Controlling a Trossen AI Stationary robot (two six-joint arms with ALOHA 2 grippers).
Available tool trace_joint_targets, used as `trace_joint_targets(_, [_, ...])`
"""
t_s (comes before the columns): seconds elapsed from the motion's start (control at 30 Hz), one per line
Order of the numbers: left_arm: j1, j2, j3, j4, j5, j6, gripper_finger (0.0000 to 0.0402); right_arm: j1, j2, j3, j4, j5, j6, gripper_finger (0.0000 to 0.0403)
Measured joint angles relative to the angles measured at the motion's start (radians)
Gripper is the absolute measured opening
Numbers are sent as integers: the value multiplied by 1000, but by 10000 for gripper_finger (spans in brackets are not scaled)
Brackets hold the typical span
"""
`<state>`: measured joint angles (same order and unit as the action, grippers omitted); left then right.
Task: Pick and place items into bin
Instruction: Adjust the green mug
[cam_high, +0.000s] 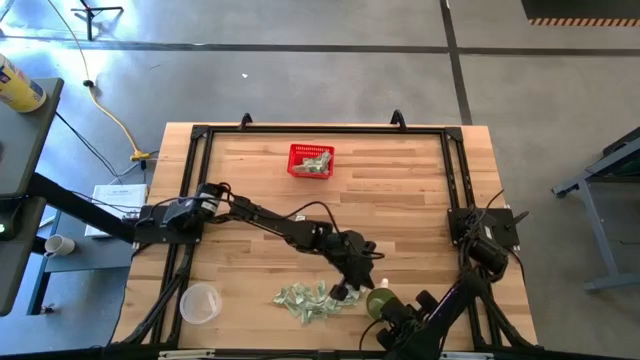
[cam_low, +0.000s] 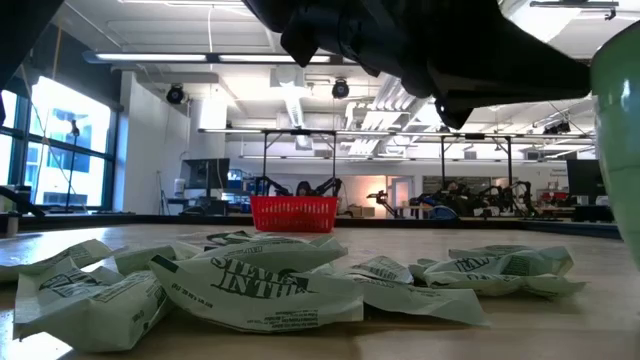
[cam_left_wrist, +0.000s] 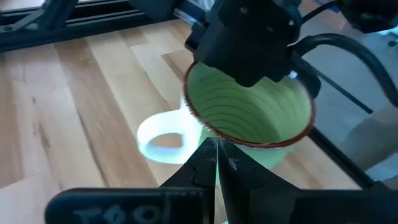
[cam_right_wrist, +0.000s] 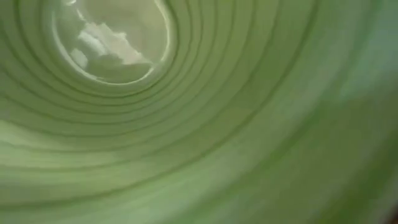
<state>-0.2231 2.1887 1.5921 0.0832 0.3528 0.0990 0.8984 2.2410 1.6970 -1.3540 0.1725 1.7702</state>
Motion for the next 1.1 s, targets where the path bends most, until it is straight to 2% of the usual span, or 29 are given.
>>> trace_joint_targets(0.13, [14, 0, 0, -3, -16, 2, 53, -1, 0, 0, -15, -9, 3, 1])
trace_joint_targets(0.27, [27, 0, 0, -15, -21, 1, 53, 4, 0, 0, -16, -64, 39, 1])
trace_joint_targets(0.43, [27, 0, 0, -70, -25, 1, 53, 56, 0, 33, 54, -115, 67, 1])
trace_joint_targets(0.67, [26, 0, 0, -109, -22, 1, 53, 91, 0, 102, 92, -77, 53, 1])
trace_joint_targets(0.97, [26, 0, 0, -107, 4, 1, 53, 26, -1, 102, 151, 72, -44, 2])
trace_joint_targets(1.1, [26, 0, 0, -108, 4, 1, 53, 10, -1, 102, 122, 91, -55, 2])
